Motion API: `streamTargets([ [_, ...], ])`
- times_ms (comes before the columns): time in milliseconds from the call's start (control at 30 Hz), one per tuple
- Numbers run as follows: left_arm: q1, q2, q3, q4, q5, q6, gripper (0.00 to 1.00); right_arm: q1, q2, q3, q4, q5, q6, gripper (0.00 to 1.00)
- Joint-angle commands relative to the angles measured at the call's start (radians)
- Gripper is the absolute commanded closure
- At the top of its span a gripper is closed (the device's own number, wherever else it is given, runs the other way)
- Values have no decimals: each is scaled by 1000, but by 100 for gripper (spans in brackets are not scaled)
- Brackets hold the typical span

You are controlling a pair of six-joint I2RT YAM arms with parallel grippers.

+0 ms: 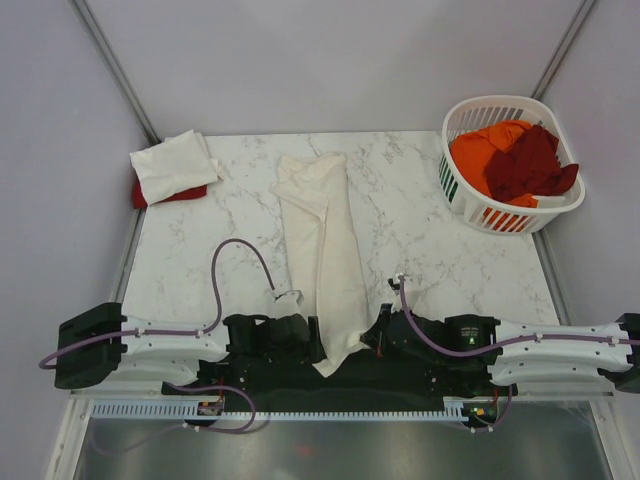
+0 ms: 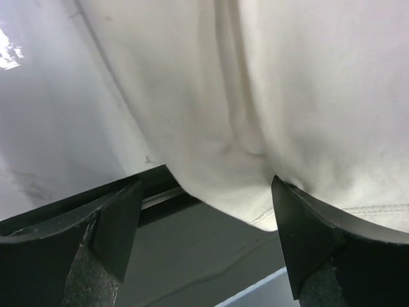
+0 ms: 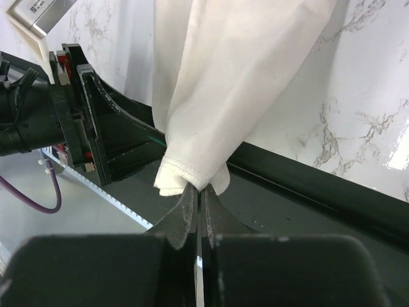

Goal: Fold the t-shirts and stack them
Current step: Fold the tshirt

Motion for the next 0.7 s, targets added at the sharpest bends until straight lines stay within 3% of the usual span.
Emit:
streamTargets([
  [0,-8,49,-5,107,-54,-14,11,-1,-13,-3,-14,30,15,100],
  [67,-8,89,-8,152,-63,-6,16,-1,-9,5,-15,35,15,100],
  [133,-8,128,-13,205,-67,-11,31,-1,4,11,-15,37,12,100],
  [233,-8,161,-5,226,-71,-17,62,-1,22,19,-15,34,12,100],
  [300,-8,166,4,226,-74,-16,89,-2,28,20,-17,32,11,100],
  [333,-8,162,8,226,-73,-13,94,-1,30,22,-17,32,11,100],
  [533,-8,49,40,115,-14,-34,98,-1,44,48,-61,58,0,100],
  [667,-8,-74,135,-92,-28,-17,98,-1,62,97,-81,90,-44,100],
])
